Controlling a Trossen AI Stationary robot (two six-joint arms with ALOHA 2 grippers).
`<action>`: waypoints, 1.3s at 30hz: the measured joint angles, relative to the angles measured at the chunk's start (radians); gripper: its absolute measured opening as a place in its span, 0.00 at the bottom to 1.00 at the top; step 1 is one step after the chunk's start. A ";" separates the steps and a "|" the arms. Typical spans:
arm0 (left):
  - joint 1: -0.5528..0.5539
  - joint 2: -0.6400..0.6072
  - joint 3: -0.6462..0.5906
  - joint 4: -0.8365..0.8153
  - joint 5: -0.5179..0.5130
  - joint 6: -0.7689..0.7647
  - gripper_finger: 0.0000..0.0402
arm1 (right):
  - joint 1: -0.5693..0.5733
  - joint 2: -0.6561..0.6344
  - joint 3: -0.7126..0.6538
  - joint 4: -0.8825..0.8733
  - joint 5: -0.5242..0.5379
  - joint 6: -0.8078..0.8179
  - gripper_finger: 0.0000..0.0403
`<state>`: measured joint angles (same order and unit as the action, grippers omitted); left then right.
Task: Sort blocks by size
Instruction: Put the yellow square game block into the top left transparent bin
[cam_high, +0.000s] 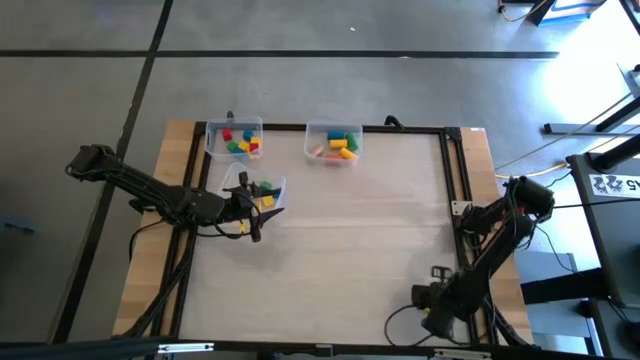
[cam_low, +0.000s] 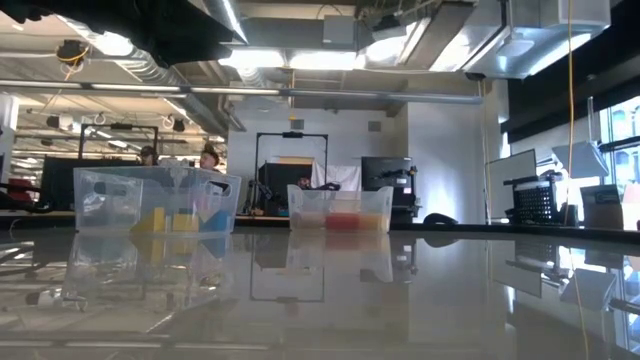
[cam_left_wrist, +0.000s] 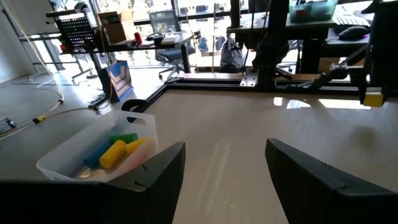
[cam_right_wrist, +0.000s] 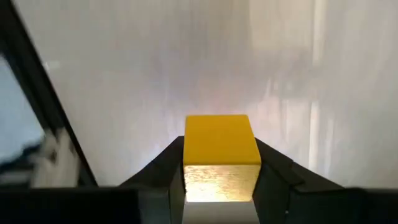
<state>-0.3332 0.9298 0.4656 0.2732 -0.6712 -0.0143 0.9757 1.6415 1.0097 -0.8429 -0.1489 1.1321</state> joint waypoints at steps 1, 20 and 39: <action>0.000 0.000 0.000 0.005 0.000 0.000 0.55 | -0.022 -0.011 0.010 -0.004 0.037 -0.026 0.33; 0.000 -0.149 0.000 0.054 -0.001 0.123 0.55 | -0.674 -0.044 0.059 0.248 0.413 -1.012 0.33; 0.017 -0.200 0.000 0.064 -0.003 0.302 0.55 | -1.150 0.074 0.060 1.057 0.333 -1.533 0.34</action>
<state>-0.3162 0.7300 0.4656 0.3376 -0.6740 0.2876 -0.1745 1.7157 1.0695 0.2136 0.1842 -0.4012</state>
